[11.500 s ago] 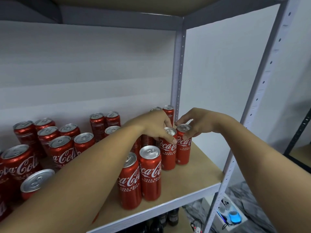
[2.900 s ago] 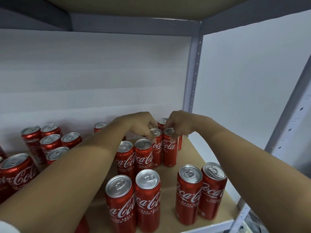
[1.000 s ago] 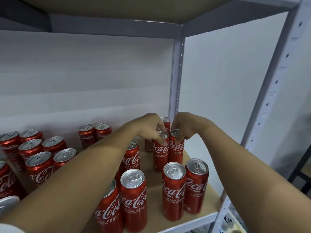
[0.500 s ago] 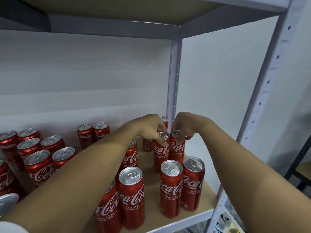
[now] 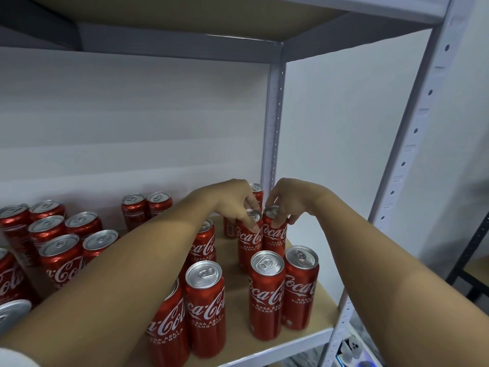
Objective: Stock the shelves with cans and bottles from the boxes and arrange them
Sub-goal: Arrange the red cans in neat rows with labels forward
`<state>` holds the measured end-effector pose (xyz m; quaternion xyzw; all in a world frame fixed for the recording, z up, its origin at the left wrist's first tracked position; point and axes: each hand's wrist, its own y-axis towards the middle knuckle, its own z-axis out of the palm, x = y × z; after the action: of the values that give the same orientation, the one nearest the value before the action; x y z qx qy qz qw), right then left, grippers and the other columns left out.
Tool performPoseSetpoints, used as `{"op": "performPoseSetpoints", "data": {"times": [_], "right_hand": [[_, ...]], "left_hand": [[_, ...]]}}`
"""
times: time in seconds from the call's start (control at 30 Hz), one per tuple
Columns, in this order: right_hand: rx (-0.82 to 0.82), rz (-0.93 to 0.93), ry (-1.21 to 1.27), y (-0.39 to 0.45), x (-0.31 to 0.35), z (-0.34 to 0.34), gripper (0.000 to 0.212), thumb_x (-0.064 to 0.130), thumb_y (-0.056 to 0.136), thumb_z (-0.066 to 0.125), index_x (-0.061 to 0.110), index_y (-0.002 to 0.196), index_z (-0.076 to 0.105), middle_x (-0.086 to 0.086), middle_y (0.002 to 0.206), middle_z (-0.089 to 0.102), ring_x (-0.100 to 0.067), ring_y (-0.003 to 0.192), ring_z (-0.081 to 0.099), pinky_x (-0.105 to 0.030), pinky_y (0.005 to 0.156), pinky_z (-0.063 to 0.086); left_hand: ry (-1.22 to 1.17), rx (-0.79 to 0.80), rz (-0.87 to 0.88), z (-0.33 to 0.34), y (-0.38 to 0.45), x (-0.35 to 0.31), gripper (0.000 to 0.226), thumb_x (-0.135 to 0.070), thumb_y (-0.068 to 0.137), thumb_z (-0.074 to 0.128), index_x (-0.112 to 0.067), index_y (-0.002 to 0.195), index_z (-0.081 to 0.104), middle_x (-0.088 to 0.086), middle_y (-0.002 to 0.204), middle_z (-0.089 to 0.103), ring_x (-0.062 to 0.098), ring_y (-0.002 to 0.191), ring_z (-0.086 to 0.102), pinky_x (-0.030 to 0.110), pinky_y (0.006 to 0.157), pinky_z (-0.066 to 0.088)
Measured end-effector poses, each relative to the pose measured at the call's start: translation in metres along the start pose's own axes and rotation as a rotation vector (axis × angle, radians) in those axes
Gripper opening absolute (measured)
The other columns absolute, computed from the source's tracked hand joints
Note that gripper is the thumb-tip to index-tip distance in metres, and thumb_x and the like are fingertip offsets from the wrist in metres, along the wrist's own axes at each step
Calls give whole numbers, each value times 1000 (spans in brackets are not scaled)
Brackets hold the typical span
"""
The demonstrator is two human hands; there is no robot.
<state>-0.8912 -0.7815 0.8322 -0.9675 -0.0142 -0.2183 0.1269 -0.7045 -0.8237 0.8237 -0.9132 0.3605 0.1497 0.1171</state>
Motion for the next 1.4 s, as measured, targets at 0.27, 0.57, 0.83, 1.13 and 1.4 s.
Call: {"op": "performPoseSetpoints", "data": {"times": [0.27,0.57,0.83,1.13,1.4], "right_hand": [[18,11,20,-4,3,-2,52,3,69,89,6,118,70,-15,117,70,-37,97,71,-41,75,64],[4,10,-139,-8,13,-4,61,15,68,92,8,124,69,-8,122,67,-29,106,67,-39,80,63],[-41,-286,-242,4,72,10,68,41,53,96,17,113,74,3,108,74,-18,101,68,-39,93,56],[115,-324,-174,18,121,52,53,26,54,99,16,101,77,-1,89,77,-18,73,75,-30,64,62],[71,-351,-232,23,124,53,51,26,57,98,12,102,78,-3,93,76,-20,82,74,-41,76,63]], "left_hand": [[47,-23,-4,0,-3,-3,65,-46,72,90,-23,129,71,-3,132,70,17,116,66,41,100,56],[-29,11,-40,3,-5,3,79,-49,73,88,-27,143,59,-4,144,61,19,130,58,45,111,47],[-77,42,-158,-23,-49,40,76,-50,75,86,-22,141,61,-8,138,66,11,123,62,36,111,46],[-171,194,-332,-43,-109,83,53,-24,68,95,-22,117,76,-8,110,78,14,108,72,34,94,60],[-254,136,-289,-35,-116,91,48,-13,68,95,-10,112,77,1,103,80,21,101,76,37,90,61]]}}
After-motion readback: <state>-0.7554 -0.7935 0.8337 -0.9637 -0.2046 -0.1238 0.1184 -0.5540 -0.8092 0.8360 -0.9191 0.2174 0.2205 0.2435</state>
